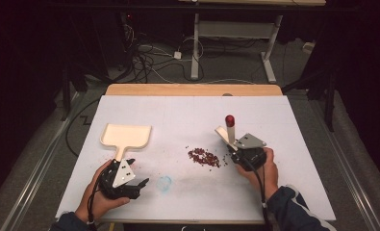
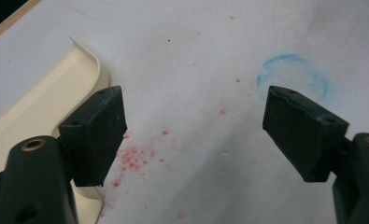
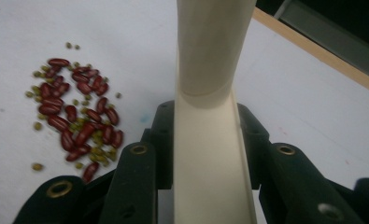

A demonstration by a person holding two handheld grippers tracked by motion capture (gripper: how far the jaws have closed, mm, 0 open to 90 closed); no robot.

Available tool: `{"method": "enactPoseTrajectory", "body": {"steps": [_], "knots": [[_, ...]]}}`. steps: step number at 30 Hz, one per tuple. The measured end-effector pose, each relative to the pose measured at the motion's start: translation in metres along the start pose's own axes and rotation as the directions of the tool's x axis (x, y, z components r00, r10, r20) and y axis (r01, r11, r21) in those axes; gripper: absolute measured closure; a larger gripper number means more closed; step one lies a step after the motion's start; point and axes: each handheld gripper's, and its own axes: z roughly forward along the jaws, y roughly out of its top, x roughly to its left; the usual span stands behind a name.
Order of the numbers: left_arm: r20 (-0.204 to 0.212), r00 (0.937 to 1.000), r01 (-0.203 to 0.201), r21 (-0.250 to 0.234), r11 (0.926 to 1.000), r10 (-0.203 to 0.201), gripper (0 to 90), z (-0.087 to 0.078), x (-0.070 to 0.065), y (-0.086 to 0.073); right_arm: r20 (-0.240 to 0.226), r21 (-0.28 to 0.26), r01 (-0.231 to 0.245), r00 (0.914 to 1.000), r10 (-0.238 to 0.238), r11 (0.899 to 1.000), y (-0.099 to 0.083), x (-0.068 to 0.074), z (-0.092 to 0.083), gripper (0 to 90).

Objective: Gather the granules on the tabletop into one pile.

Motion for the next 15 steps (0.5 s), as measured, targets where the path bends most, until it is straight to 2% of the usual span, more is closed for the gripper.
{"method": "enactPoseTrajectory", "body": {"steps": [1, 3, 4, 8, 11, 13, 15], "knots": [[-0.001, 1.0000, -0.003, -0.002, 1.0000, 0.003, 21.0, 0.000, 0.000, 0.000, 0.000, 0.000, 0.000, 1.0000, 0.000, 1.000, 0.000, 0.000, 0.000, 67.6], [-0.002, 1.0000, -0.004, -0.003, 1.0000, 0.004, 21.0, -0.001, 0.000, 0.001, -0.011, -0.010, 0.008, 0.9999, -0.008, 1.000, 0.005, 0.011, 0.003, 67.6], [-0.002, 1.0000, -0.003, -0.005, 1.0000, 0.003, 21.0, -0.001, 0.000, 0.001, -0.023, -0.020, 0.011, 0.9997, -0.012, 1.000, 0.009, 0.022, 0.006, 67.6], [0.001, 1.0000, -0.003, -0.002, 1.0000, 0.003, 21.0, 0.000, 0.000, 0.000, -0.041, -0.031, 0.030, 0.9987, -0.031, 0.999, 0.018, 0.037, 0.012, 67.6], [0.003, 1.0000, 0.000, -0.004, 1.0000, 0.000, 21.6, 0.000, 0.001, 0.000, -0.058, -0.051, 0.023, 0.9980, -0.026, 0.998, 0.024, 0.039, 0.014, 67.7], [0.006, 1.0000, -0.003, 0.000, 1.0000, 0.003, 21.7, -0.001, 0.001, -0.001, -0.051, -0.070, 0.045, 0.9975, -0.048, 0.997, 0.030, 0.038, 0.013, 67.7], [0.002, 1.0000, -0.009, 0.008, 0.9999, 0.009, 21.6, 0.000, 0.001, -0.001, -0.041, -0.083, 0.045, 0.9980, -0.048, 0.996, 0.033, 0.036, 0.012, 67.7]]}}
